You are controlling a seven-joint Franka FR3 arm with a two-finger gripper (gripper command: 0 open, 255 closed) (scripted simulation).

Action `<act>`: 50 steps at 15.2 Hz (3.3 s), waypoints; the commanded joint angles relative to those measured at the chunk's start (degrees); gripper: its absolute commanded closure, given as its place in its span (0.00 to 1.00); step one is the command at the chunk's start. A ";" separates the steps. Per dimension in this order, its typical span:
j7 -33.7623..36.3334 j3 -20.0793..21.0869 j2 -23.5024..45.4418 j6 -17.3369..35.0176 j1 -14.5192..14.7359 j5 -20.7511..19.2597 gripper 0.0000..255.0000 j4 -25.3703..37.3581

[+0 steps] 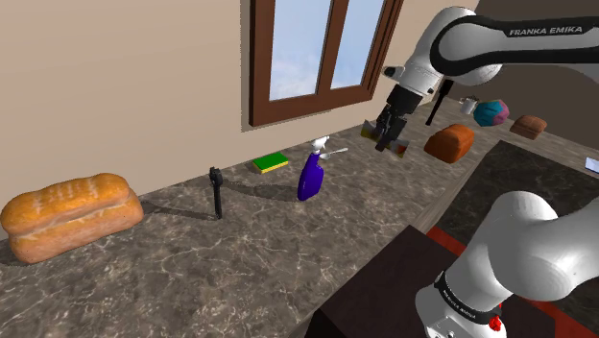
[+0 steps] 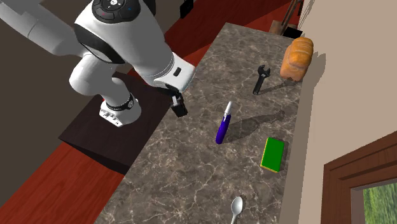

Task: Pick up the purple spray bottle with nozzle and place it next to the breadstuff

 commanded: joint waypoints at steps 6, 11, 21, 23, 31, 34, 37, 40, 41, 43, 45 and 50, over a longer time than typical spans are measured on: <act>-32.35 -17.26 14.98 10.41 13.44 8.25 0.00 3.78; -59.71 -30.04 30.93 10.09 26.36 24.07 0.00 11.39; -83.97 -30.05 50.66 4.78 27.99 44.52 0.00 18.31; -84.56 -29.53 51.45 5.40 28.04 45.63 0.00 17.97; -84.56 -29.53 51.44 5.39 28.04 45.62 0.00 17.97; -84.56 -29.53 51.44 5.39 28.04 45.62 1.00 17.97; -84.56 -29.53 51.45 5.39 28.03 45.62 1.00 17.98; -84.56 -29.53 51.46 5.39 28.03 45.63 1.00 17.98; -84.56 -29.53 51.45 5.40 28.04 45.63 1.00 17.97; -83.06 -30.04 49.91 5.06 28.55 44.03 1.00 18.15; -81.54 -30.49 48.38 4.68 29.02 42.43 1.00 18.39; -77.71 -31.26 44.66 3.58 29.95 38.51 1.00 19.20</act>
